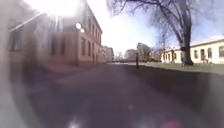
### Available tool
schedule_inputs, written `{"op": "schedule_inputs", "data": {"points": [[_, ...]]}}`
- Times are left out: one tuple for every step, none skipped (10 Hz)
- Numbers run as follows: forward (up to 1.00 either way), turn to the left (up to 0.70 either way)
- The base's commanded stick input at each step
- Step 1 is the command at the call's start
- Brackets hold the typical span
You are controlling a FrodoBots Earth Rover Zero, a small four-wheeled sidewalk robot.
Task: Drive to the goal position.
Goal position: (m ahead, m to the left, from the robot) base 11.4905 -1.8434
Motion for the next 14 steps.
{"op": "schedule_inputs", "data": {"points": [[0.85, 0.0], [0.85, 0.0], [0.85, 0.0], [0.85, 0.0], [0.85, 0.0], [0.85, 0.0], [0.85, 0.0], [0.85, 0.0], [0.85, 0.0], [0.85, 0.0], [0.85, 0.0], [0.85, 0.0], [0.85, 0.0], [0.85, 0.0]]}}
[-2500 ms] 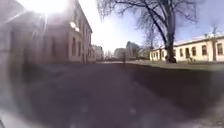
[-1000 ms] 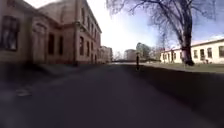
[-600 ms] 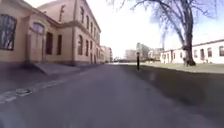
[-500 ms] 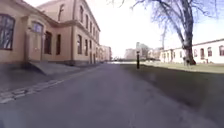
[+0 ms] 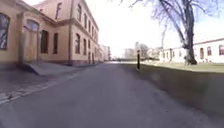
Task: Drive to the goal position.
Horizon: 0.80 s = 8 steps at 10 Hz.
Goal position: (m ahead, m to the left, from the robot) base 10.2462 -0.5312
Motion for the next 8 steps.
{"op": "schedule_inputs", "data": {"points": [[0.85, 0.0], [0.85, 0.0], [0.85, 0.0], [0.85, 0.0], [0.85, 0.0], [0.85, 0.0], [0.85, 0.0], [0.85, 0.0]]}}
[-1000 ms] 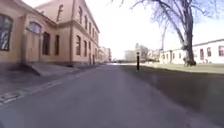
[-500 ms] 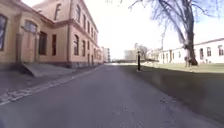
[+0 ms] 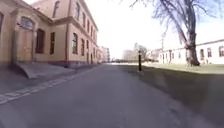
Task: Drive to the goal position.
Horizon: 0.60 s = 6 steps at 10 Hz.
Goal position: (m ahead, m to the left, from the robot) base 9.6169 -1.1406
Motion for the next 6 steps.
{"op": "schedule_inputs", "data": {"points": [[0.85, 0.0], [0.85, 0.0], [0.85, 0.0], [0.85, 0.0], [0.85, 0.0], [0.85, 0.0]]}}
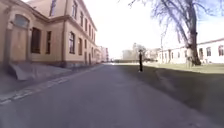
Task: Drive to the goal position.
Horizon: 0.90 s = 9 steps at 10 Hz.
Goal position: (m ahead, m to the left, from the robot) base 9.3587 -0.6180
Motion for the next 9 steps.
{"op": "schedule_inputs", "data": {"points": [[0.85, 0.0], [0.85, 0.0], [0.85, 0.0], [0.85, 0.0], [0.85, 0.0], [0.85, 0.0], [0.85, 0.0], [0.85, 0.0], [0.85, 0.0]]}}
